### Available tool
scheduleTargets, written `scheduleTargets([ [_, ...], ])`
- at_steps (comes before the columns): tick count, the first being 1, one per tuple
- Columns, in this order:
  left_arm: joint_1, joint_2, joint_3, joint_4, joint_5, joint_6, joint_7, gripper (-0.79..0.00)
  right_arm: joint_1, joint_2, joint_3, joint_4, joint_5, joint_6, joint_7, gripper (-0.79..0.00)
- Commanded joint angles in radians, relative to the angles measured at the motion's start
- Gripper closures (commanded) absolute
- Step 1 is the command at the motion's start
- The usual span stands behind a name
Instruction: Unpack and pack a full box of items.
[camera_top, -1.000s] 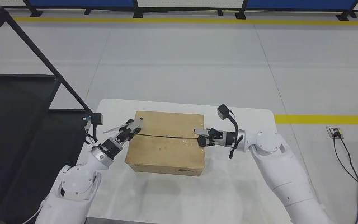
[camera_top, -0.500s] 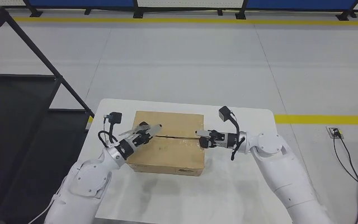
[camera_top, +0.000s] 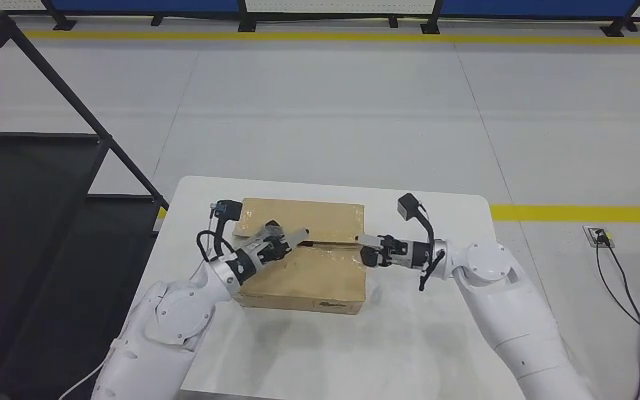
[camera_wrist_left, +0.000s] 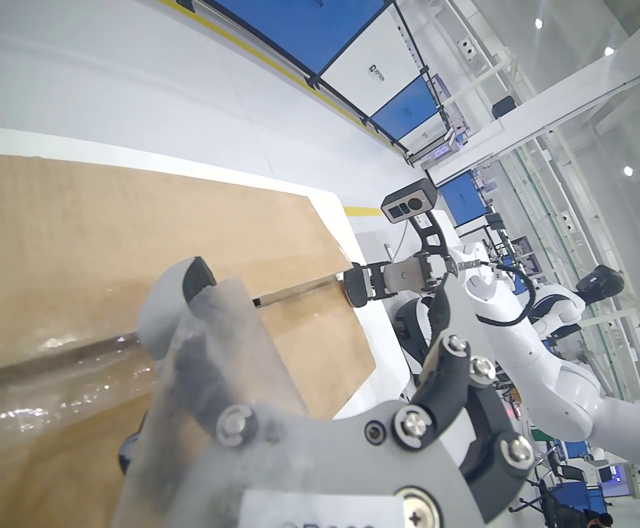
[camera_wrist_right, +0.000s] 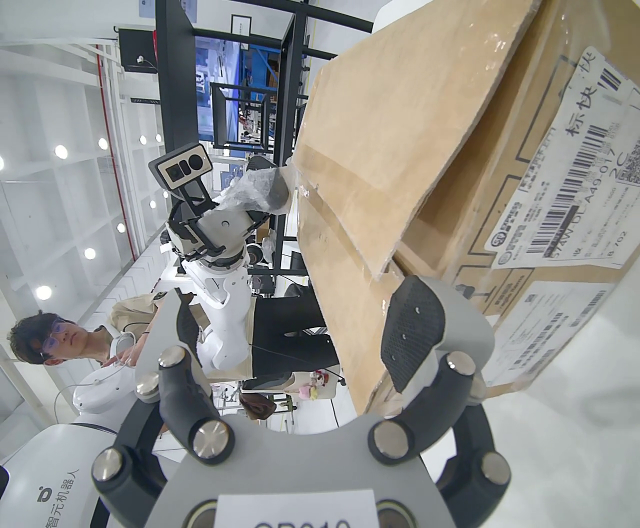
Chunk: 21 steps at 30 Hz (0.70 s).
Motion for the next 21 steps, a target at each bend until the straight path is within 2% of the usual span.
scheduleTargets([
  [1, -0.01, -0.002, 0.007, 0.003, 0.0, 0.007, -0.008, -0.785, -0.007, 0.003, 0.006, -0.004, 0.003, -0.002, -0.001, -0.785],
  [21, -0.076, -0.023, 0.089, 0.02, 0.039, 0.034, -0.037, -0.785, -0.047, 0.026, 0.037, -0.021, 0.027, -0.012, -0.001, -0.785],
])
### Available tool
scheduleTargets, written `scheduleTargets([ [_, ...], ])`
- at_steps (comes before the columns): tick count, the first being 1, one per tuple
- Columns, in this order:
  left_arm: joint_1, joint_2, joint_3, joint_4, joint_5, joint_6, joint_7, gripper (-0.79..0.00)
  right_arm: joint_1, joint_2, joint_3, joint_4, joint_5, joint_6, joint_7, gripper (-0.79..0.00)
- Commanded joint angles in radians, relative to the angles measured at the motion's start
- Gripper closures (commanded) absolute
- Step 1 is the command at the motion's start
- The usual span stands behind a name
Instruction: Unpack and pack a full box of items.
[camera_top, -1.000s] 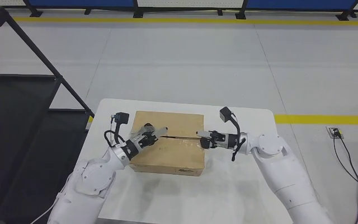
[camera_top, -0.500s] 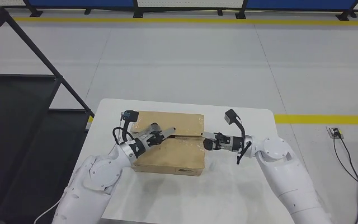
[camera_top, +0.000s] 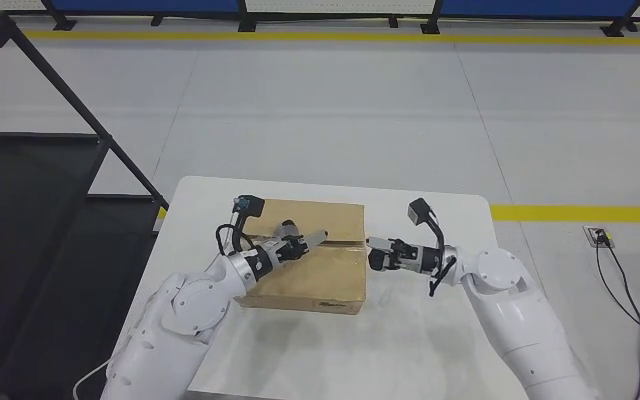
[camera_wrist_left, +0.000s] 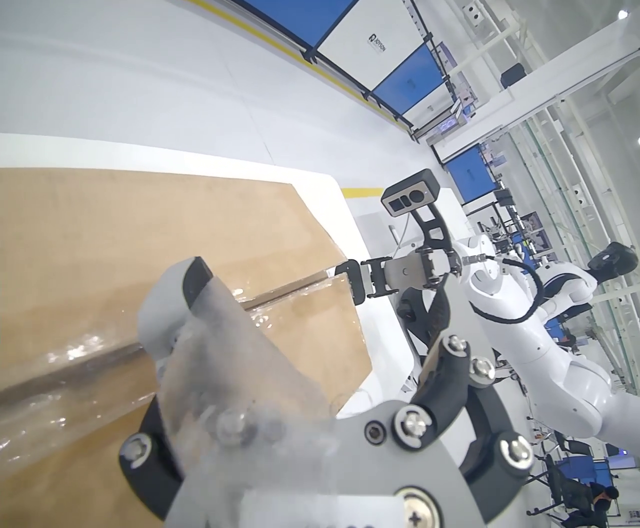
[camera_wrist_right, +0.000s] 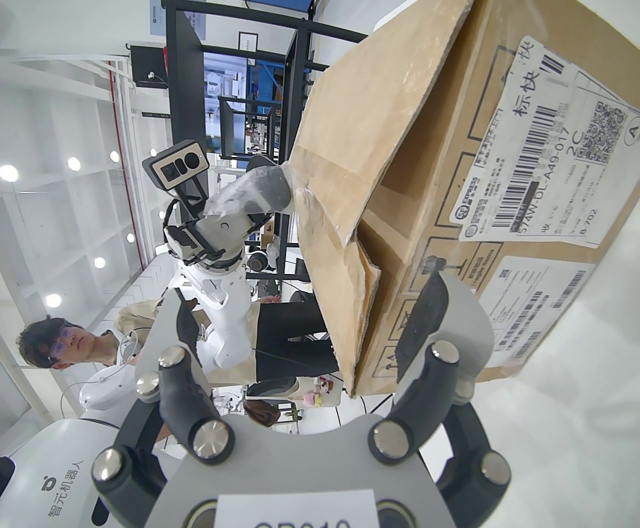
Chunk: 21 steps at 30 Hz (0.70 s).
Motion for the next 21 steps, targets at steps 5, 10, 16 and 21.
scheduleTargets([
  [5, -0.023, -0.008, 0.024, 0.015, 0.007, 0.008, -0.006, -0.785, -0.009, 0.005, 0.005, -0.002, 0.008, -0.005, 0.0, -0.785],
  [10, -0.04, -0.015, 0.044, 0.027, 0.008, 0.009, -0.01, -0.785, -0.015, 0.009, 0.008, -0.006, 0.012, -0.006, -0.003, -0.785],
  [16, -0.06, -0.025, 0.074, 0.039, 0.014, 0.013, -0.016, -0.785, -0.021, 0.014, 0.01, -0.012, 0.015, -0.005, -0.01, -0.785],
  [21, -0.081, -0.034, 0.1, 0.056, 0.017, 0.013, -0.023, -0.785, -0.033, 0.018, 0.014, -0.022, 0.017, -0.005, -0.017, -0.785],
])
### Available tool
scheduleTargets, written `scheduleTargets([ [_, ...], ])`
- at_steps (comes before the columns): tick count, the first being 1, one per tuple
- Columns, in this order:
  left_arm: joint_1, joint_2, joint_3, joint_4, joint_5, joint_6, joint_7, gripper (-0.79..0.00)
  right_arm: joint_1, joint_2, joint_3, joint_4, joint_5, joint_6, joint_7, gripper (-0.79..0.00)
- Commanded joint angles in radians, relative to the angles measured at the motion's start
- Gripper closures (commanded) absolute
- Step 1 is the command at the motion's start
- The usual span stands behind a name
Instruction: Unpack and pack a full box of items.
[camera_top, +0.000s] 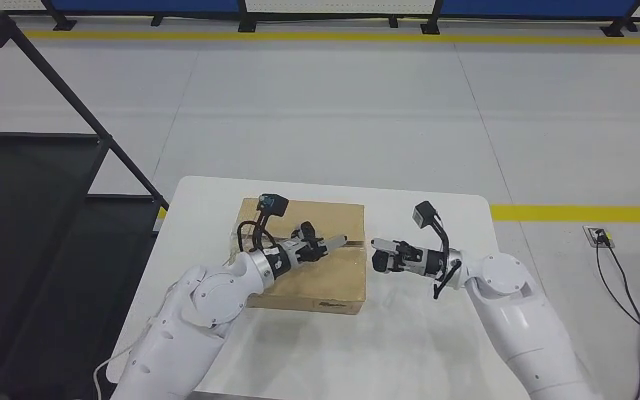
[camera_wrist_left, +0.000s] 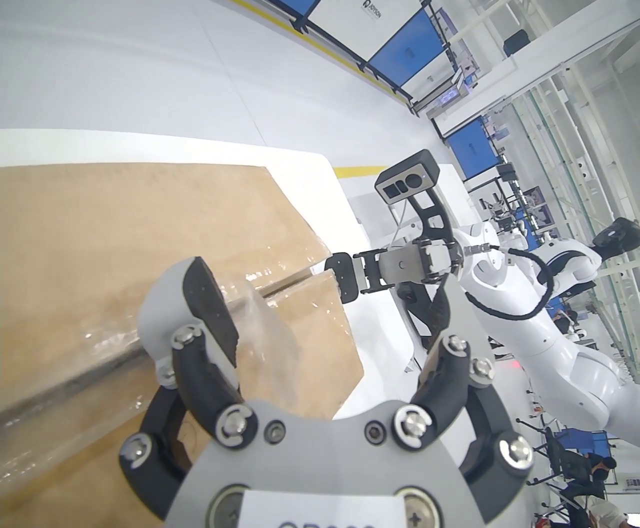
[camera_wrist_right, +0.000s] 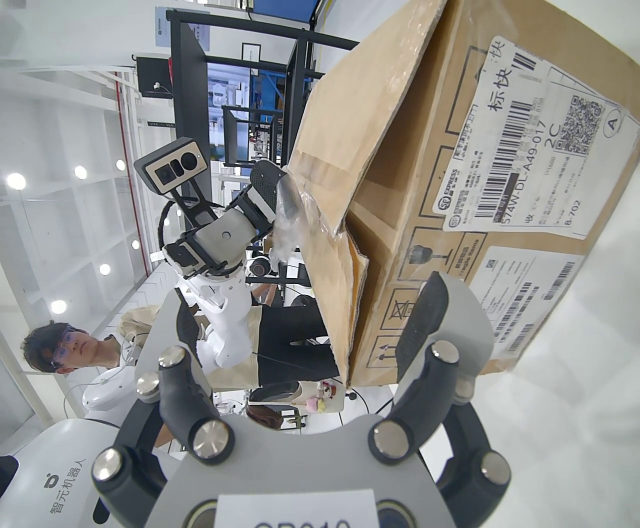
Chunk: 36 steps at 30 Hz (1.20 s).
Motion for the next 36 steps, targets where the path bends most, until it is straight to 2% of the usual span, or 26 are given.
scheduleTargets([
  [1, -0.008, -0.004, 0.009, 0.007, 0.002, 0.001, 0.001, -0.785, -0.007, 0.002, 0.003, -0.005, 0.001, -0.002, -0.004, -0.785],
  [6, -0.03, -0.015, 0.024, 0.024, -0.012, 0.009, 0.032, -0.785, -0.025, 0.007, 0.013, -0.019, 0.006, -0.022, -0.026, -0.785],
  [9, -0.032, -0.018, 0.011, 0.012, -0.042, 0.003, 0.043, -0.785, -0.044, 0.01, 0.023, -0.037, -0.001, -0.092, -0.049, -0.785],
  [14, -0.02, -0.01, -0.052, -0.042, -0.139, -0.002, -0.028, -0.785, -0.09, 0.023, 0.066, -0.096, -0.017, -0.181, -0.087, -0.785],
  [21, -0.02, -0.002, -0.097, -0.073, -0.183, 0.014, -0.097, -0.785, -0.151, 0.034, 0.084, -0.23, -0.111, -0.222, -0.178, -0.785],
  [25, -0.042, -0.002, -0.086, -0.067, -0.19, 0.019, -0.164, -0.785, -0.171, 0.037, 0.078, -0.277, -0.143, -0.203, -0.21, -0.785],
  [36, -0.092, -0.014, -0.01, -0.02, -0.135, 0.021, -0.226, -0.785, -0.189, 0.044, 0.082, -0.269, -0.142, -0.2, -0.23, -0.785],
])
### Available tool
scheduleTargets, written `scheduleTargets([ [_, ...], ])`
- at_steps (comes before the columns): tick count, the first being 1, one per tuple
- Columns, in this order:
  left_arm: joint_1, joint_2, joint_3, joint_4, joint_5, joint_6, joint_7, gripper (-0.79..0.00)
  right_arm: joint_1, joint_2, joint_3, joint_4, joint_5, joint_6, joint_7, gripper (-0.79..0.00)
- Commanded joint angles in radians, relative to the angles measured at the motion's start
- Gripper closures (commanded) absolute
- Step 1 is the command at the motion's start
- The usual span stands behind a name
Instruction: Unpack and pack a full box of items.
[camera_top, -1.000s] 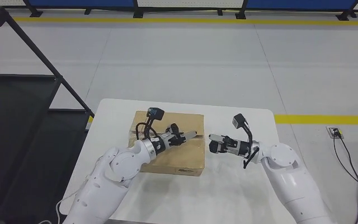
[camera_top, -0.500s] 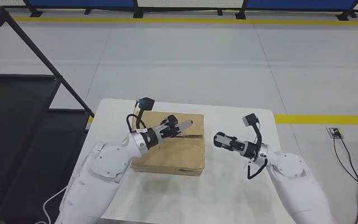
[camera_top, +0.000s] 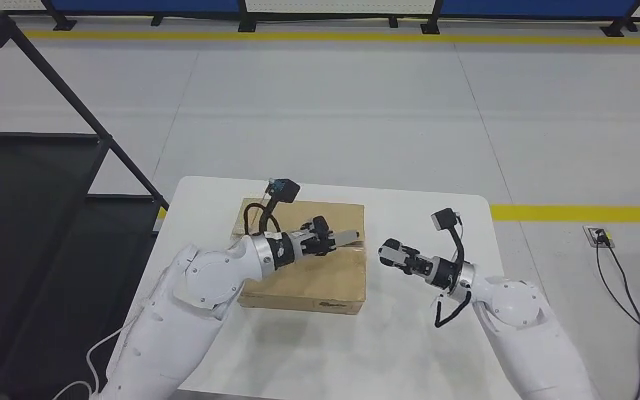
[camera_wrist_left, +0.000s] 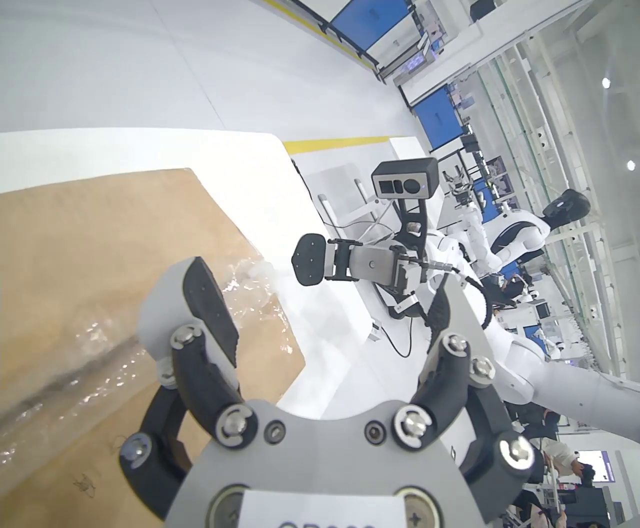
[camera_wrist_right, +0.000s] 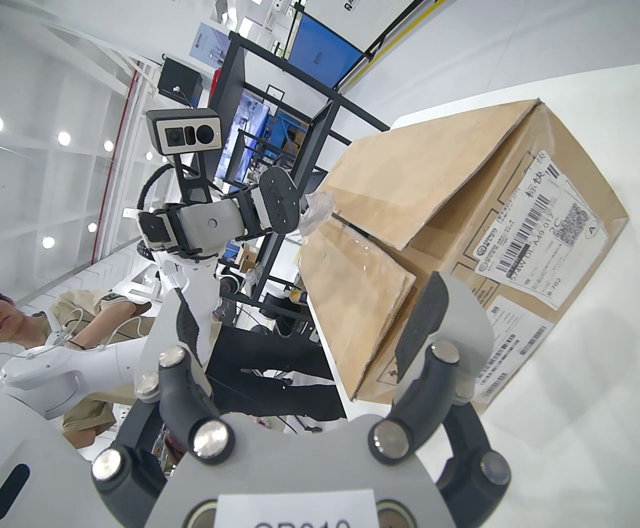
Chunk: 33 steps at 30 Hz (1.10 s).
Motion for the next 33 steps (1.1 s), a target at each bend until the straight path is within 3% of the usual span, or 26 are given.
scheduleTargets([
  [1, -0.007, -0.001, 0.009, 0.008, 0.003, -0.004, -0.021, -0.785, -0.003, 0.002, 0.003, 0.001, 0.005, -0.004, 0.0, -0.785],
  [13, -0.003, 0.0, -0.05, -0.007, -0.169, 0.015, -0.056, -0.785, 0.012, 0.005, -0.011, 0.019, 0.025, -0.029, 0.001, -0.785],
  [20, 0.044, 0.017, -0.128, -0.098, -0.238, -0.001, -0.116, -0.785, 0.041, 0.003, -0.028, 0.04, 0.048, -0.027, 0.005, -0.785],
  [26, 0.173, 0.044, -0.317, -0.288, -0.322, -0.06, -0.088, -0.785, 0.064, 0.0, -0.024, 0.033, 0.105, -0.036, -0.023, -0.785],
  [29, 0.264, 0.059, -0.458, -0.369, -0.37, -0.079, -0.065, -0.785, 0.078, -0.001, -0.025, 0.004, 0.129, -0.023, -0.025, -0.785],
  [33, 0.383, 0.074, -0.661, -0.409, -0.426, -0.116, -0.048, -0.785, 0.135, -0.008, -0.064, -0.028, 0.155, 0.069, 0.007, -0.785],
])
